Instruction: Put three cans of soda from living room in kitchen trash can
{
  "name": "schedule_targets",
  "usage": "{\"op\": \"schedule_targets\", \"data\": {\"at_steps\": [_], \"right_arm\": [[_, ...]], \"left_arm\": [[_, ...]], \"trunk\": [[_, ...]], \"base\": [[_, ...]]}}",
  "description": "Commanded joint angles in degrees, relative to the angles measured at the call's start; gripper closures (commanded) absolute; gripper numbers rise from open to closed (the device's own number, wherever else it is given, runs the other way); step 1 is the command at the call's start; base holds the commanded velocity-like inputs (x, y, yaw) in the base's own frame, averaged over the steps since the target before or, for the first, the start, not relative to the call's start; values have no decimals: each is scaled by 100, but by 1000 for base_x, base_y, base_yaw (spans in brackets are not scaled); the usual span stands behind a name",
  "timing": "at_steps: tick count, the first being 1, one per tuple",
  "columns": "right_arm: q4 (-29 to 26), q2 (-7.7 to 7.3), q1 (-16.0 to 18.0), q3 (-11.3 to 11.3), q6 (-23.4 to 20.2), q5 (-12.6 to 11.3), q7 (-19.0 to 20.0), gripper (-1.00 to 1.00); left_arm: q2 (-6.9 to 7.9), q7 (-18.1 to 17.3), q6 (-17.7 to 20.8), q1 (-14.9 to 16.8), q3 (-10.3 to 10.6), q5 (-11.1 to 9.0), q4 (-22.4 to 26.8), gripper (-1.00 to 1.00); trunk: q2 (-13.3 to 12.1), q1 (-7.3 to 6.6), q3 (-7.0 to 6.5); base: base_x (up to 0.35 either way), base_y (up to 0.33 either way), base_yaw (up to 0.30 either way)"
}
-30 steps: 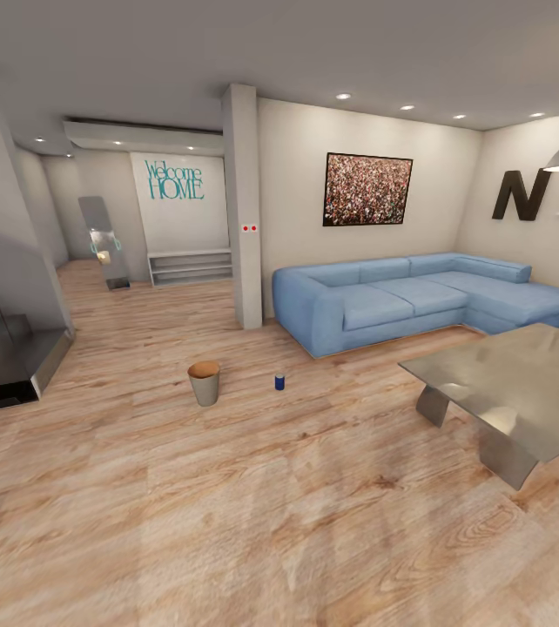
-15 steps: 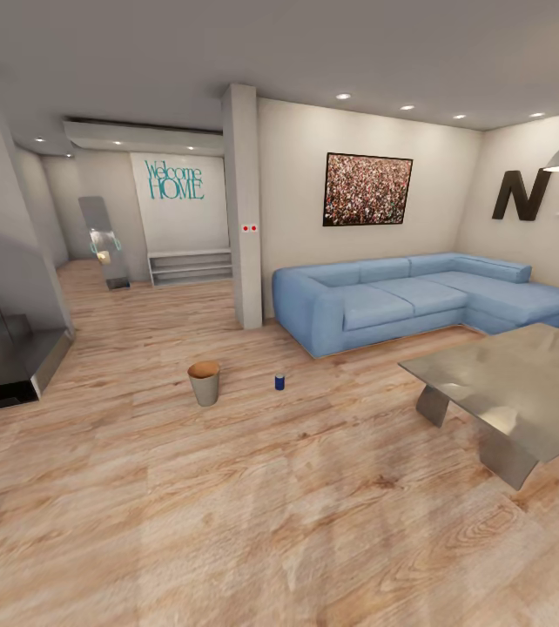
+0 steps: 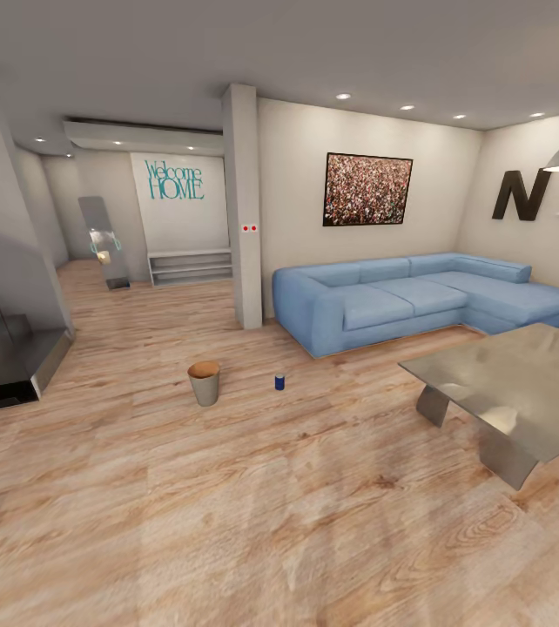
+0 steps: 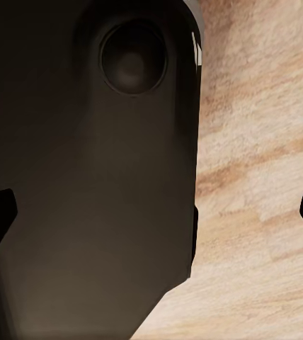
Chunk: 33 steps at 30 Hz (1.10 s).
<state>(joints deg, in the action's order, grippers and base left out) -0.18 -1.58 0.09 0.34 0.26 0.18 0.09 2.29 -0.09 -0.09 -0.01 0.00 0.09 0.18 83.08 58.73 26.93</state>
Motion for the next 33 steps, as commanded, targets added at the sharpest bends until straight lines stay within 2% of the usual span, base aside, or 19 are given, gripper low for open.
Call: {"op": "schedule_targets", "data": {"at_steps": [1, 33], "right_arm": [[0, 0, 0, 0, 0, 0, 0, -100], [0, 0, 1, 1, -1, 1, 0, -100]], "left_arm": [[0, 0, 0, 0, 0, 0, 0, -100], [0, 0, 0, -3, 0, 0, 0, -100]], "trunk": [[0, 0, 0], [0, 0, 0]], "base": [[0, 0, 0], [0, 0, 0]]}}
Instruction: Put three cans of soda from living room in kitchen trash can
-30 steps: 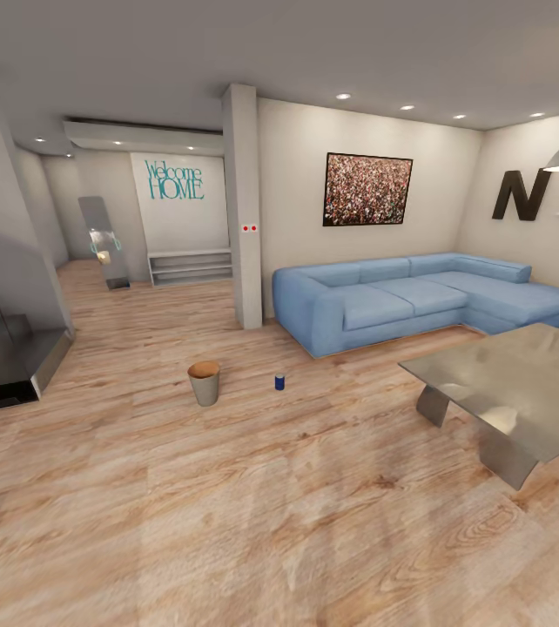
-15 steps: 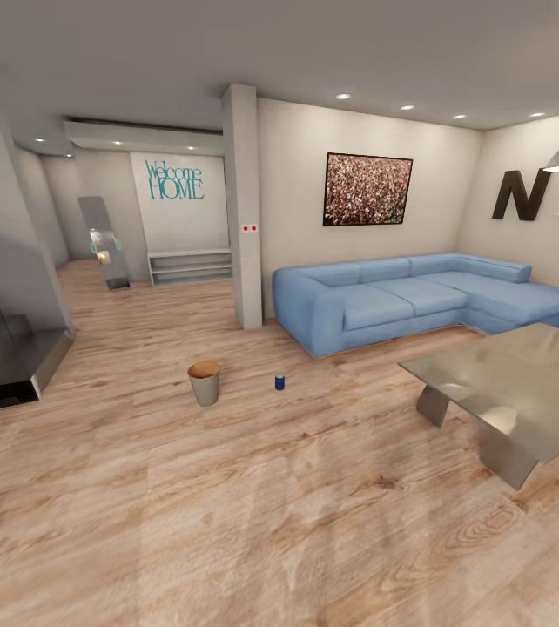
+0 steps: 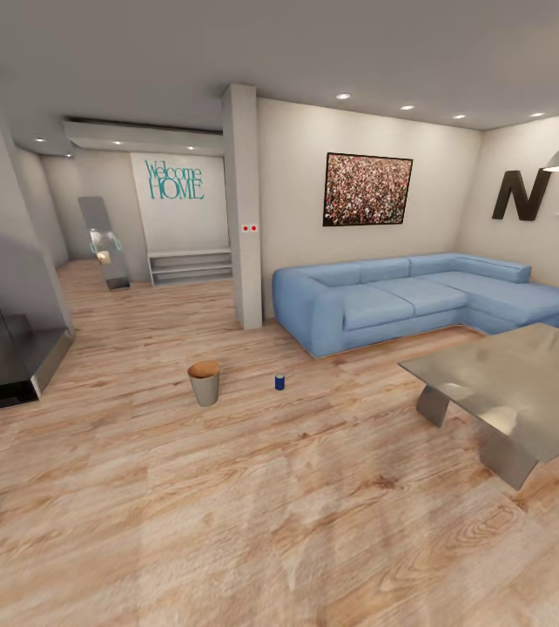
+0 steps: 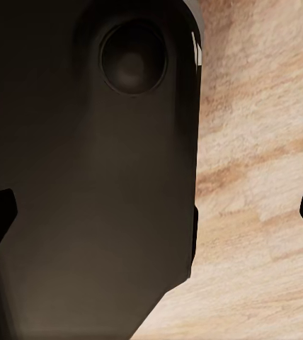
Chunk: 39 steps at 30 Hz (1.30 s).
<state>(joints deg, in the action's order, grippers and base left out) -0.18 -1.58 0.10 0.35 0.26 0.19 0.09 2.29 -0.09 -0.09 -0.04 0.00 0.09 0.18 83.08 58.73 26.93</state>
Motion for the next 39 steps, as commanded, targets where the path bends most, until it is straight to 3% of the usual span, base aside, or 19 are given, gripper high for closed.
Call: {"op": "schedule_targets", "data": {"at_steps": [1, 39], "right_arm": [[0, 0, 0, 0, 0, 0, 0, -100], [-2, 18, -1, -13, -1, 7, 0, -100]], "left_arm": [[0, 0, 0, 1, 0, 0, 0, -100], [0, 1, 0, 2, 0, 0, 0, -100]], "trunk": [[0, 0, 0], [0, 0, 0]], "base": [[0, 0, 0], [0, 0, 0]]}}
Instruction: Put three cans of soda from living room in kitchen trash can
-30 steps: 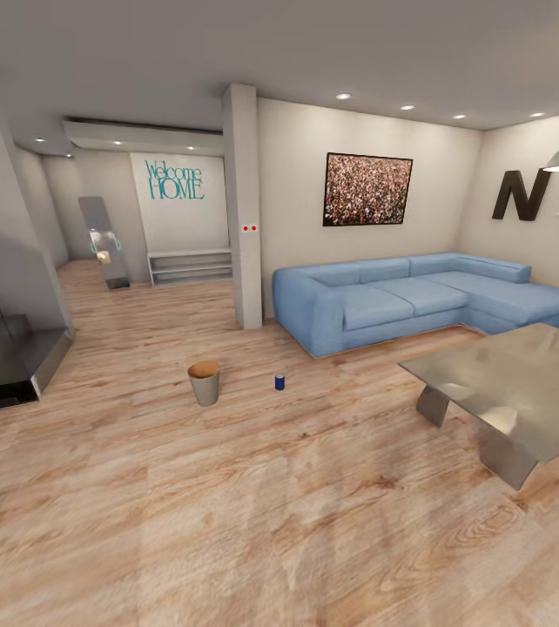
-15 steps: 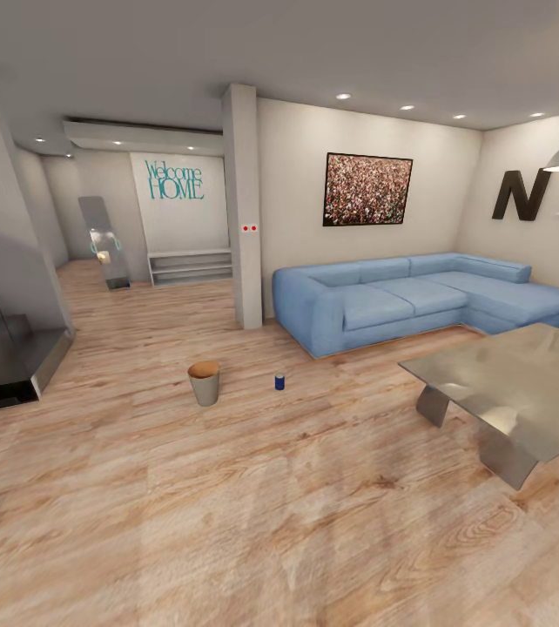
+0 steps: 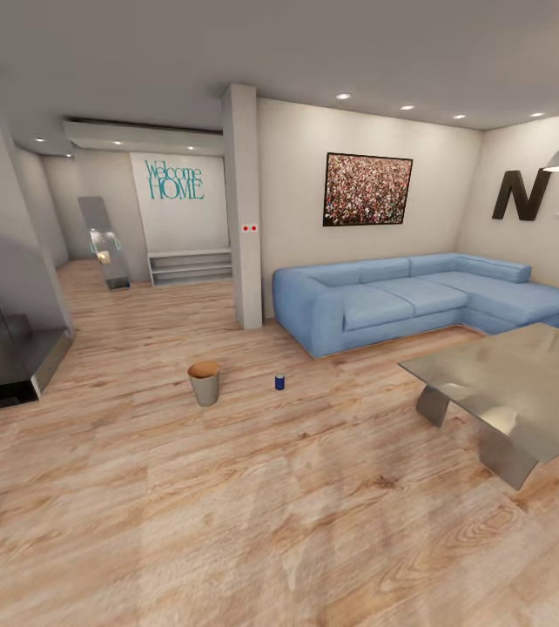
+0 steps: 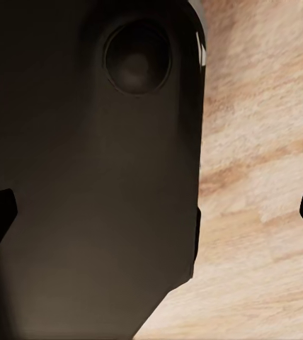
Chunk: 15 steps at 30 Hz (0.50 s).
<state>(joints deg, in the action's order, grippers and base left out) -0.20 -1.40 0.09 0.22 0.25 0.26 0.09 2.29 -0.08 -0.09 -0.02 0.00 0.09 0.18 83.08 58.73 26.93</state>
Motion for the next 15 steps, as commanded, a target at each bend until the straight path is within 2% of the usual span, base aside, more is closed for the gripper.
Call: {"op": "schedule_targets", "data": {"at_steps": [1, 15], "right_arm": [[-1, -7, 2, 6, 0, -3, 0, -100], [-62, 12, -1, -23, 2, 16, 7, -100]], "left_arm": [[0, 0, 0, 0, 0, 0, 0, -100], [0, -1, 0, 2, 0, 0, 0, -100]], "trunk": [[0, 0, 0], [0, 0, 0]], "base": [[0, 0, 0], [0, 0, 0]]}}
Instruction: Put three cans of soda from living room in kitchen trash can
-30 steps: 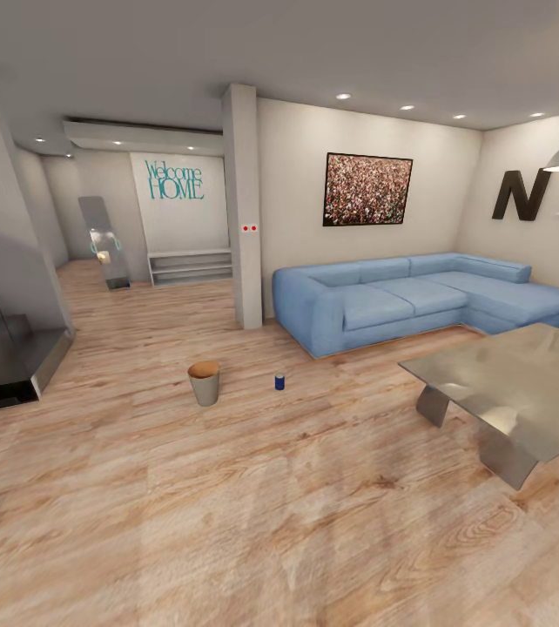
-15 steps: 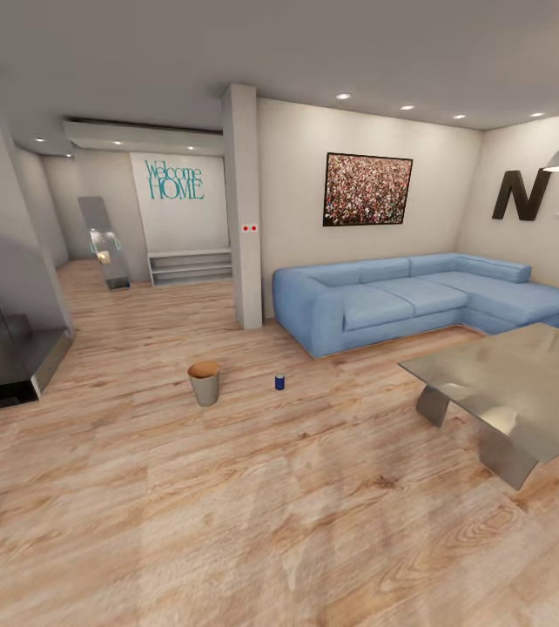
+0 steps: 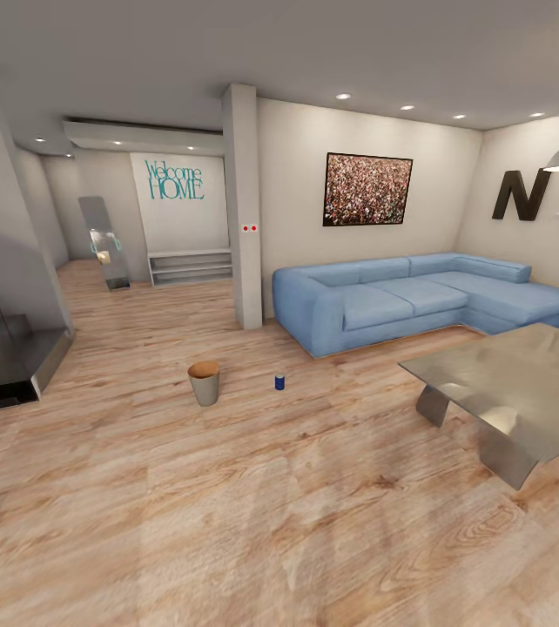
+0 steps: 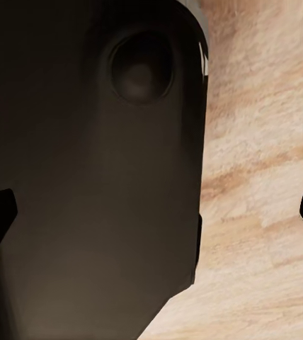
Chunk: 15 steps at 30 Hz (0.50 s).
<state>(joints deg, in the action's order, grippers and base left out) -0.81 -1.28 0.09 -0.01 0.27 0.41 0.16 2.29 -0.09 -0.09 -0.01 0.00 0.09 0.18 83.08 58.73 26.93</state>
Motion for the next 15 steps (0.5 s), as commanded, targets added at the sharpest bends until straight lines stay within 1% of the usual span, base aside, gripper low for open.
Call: {"op": "schedule_targets", "data": {"at_steps": [1, 4, 9, 15], "right_arm": [[-44, -6, 0, -3, 7, 2, 2, -100], [-142, -15, 0, -8, 46, 6, 5, -100], [-327, -26, 7, -15, 255, 22, 31, -100], [-381, -26, 19, -27, 349, 27, 99, -100]], "left_arm": [[0, 0, 0, 0, 0, 0, 0, -100], [0, 0, 0, -1, 0, 0, 0, -100], [0, 0, 0, 0, 0, 0, 0, -100], [0, 0, 0, 0, 0, 0, 0, -100]], "trunk": [[0, 0, 0], [0, 0, 0], [0, 0, 0], [0, 0, 0]], "base": [[0, 0, 0], [0, 0, 0], [0, 0, 0], [0, 0, 0]]}}
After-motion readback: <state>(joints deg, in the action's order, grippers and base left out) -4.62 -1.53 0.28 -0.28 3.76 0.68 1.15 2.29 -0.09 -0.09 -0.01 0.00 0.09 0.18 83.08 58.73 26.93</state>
